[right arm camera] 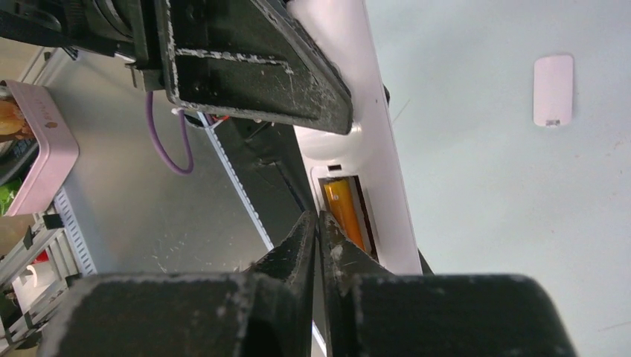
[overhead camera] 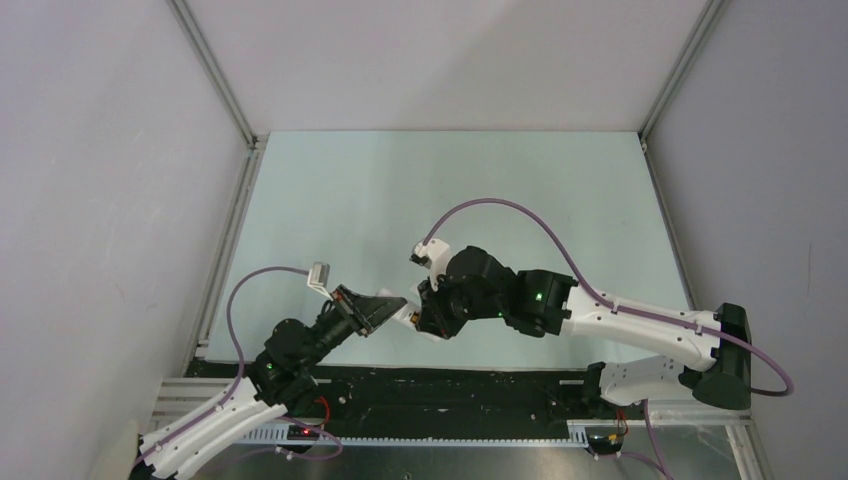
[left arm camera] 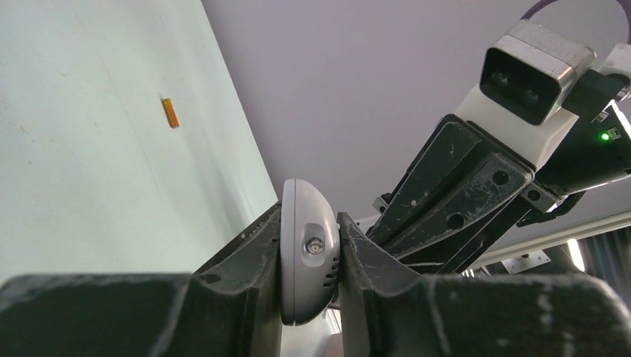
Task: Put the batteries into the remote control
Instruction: Load the battery into the remote control.
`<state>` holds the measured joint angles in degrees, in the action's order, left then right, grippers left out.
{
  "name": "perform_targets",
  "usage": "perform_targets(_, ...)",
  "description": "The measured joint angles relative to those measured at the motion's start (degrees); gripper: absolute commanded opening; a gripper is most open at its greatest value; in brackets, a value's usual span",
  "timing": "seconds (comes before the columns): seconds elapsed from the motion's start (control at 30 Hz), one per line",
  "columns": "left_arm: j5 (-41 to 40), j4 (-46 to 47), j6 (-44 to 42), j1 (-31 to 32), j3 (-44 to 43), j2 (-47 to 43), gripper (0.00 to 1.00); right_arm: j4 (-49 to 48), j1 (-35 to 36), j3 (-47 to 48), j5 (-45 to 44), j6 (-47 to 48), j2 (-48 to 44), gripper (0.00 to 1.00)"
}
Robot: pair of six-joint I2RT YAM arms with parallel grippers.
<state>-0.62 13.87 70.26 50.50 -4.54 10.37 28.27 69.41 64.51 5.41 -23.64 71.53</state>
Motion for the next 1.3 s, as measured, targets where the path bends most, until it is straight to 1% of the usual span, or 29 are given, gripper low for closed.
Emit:
perform_targets(0.33, 0.8, 1.7, 2.1, 0.0, 0.0, 1.3, 0.0, -3.2, 0.0, 0.0, 3.1, 1.0, -0.5, 0.12)
perform_targets(0.4, 0.8, 1.8, 2.4, 0.0, 0.0, 1.3, 0.0, -3.1, 0.3, 0.0, 2.8, 1.2, -1.6, 0.14)
perform_targets(0.53, 0.8, 1.9, 2.8, 0.0, 0.0, 1.3, 0.0, -1.7, 0.7, -0.2, 0.3, 1.3, -5.4, 0.23)
perform_targets(0.6, 0.8, 1.9, 2.9, 0.0, 0.0, 1.2, 0.0, -0.7, 0.8, -0.4, -1.6, 1.2, -7.8, 0.3)
perform_targets(0.67, 0.8, 1.9, 3.0, 0.0, 0.0, 1.2, 0.0, 0.2, 0.7, -1.2, -3.3, 1.0, -10.1, 0.34)
perform_targets(0.83, 0.8, 1.9, 3.3, 0.0, 0.0, 1.3, 0.0, 1.0, 0.6, -4.6, -5.7, 0.1, -12.7, 0.35)
perform_targets(0.97, 0.8, 1.9, 3.3, 0.0, 0.0, 1.3, 0.0, 0.7, 0.6, -5.5, -6.0, -0.2, -12.0, 0.36)
perform_targets(1.3, 0.9, 2.4, 3.3, 0.0, 0.0, 1.8, 0.0, -3.5, 0.0, -5.6, -4.9, -0.2, -9.5, 0.37)
